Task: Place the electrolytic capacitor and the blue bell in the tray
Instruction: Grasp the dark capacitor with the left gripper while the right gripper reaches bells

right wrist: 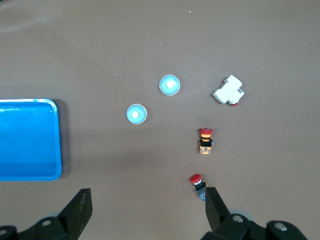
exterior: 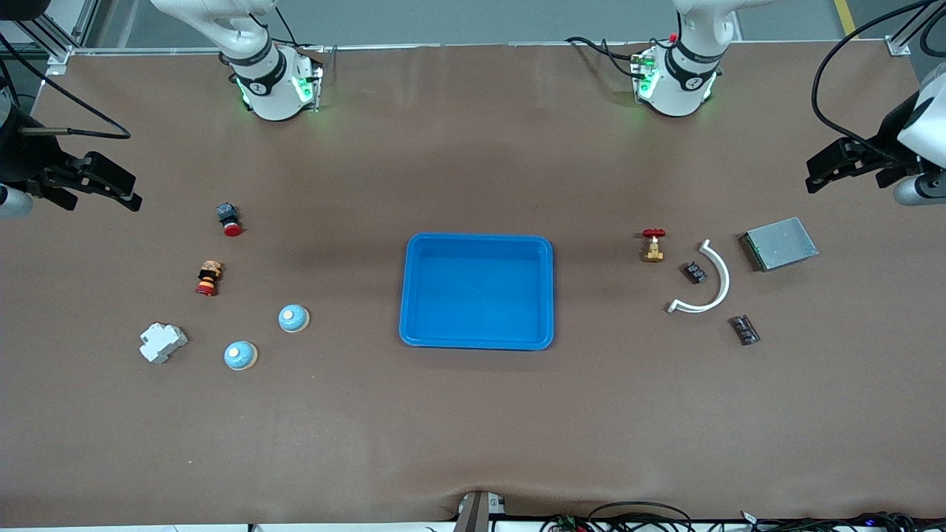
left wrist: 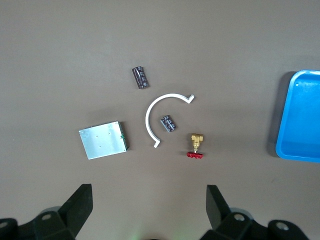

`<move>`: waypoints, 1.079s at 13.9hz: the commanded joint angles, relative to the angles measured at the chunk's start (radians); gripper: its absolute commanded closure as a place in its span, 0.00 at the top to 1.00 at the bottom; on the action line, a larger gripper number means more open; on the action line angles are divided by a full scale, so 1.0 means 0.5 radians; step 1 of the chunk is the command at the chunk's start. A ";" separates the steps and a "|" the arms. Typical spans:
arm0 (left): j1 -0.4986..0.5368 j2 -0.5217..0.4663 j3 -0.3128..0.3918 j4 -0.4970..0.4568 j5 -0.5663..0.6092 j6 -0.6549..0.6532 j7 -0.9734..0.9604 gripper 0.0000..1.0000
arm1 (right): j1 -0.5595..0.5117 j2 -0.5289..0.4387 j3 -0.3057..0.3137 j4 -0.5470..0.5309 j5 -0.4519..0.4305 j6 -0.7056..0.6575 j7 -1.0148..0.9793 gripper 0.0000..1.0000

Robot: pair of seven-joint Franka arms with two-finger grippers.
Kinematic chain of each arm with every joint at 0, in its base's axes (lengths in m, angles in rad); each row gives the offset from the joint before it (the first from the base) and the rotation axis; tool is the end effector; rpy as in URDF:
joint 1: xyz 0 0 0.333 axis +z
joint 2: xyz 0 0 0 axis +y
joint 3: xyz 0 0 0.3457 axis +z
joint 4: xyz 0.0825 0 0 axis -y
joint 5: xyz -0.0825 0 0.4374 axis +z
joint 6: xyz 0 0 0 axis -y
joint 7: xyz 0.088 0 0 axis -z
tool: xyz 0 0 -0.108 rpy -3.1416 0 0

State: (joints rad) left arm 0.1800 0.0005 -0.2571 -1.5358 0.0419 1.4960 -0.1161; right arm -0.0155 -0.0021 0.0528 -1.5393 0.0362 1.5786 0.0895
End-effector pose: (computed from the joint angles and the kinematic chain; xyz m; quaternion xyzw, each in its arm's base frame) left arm 0.5991 -0.0414 0.6648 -0.9994 -0.0206 0.0180 0.0227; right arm 0.6080 0.0266 0.6718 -0.9993 0.0259 -0.0195 0.0193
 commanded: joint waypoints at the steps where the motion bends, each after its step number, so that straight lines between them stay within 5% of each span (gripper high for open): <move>1: 0.011 0.024 -0.017 0.050 -0.022 -0.037 0.027 1.00 | -0.006 -0.008 0.002 0.011 0.001 -0.028 0.084 1.00; 8: 0.020 0.161 -0.017 -0.021 -0.022 0.057 -0.108 1.00 | -0.018 -0.008 -0.001 0.035 0.010 -0.043 0.073 1.00; 15: 0.026 0.140 -0.078 -0.765 -0.022 0.811 -0.565 1.00 | -0.015 0.001 -0.001 0.005 -0.002 -0.237 0.100 1.00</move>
State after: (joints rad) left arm 0.1796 0.1177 -0.2919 -1.7925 0.0418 1.7944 -0.3810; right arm -0.0175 -0.0022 0.0483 -1.5375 0.0362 1.4757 0.1256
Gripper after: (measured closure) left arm 0.000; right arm 0.000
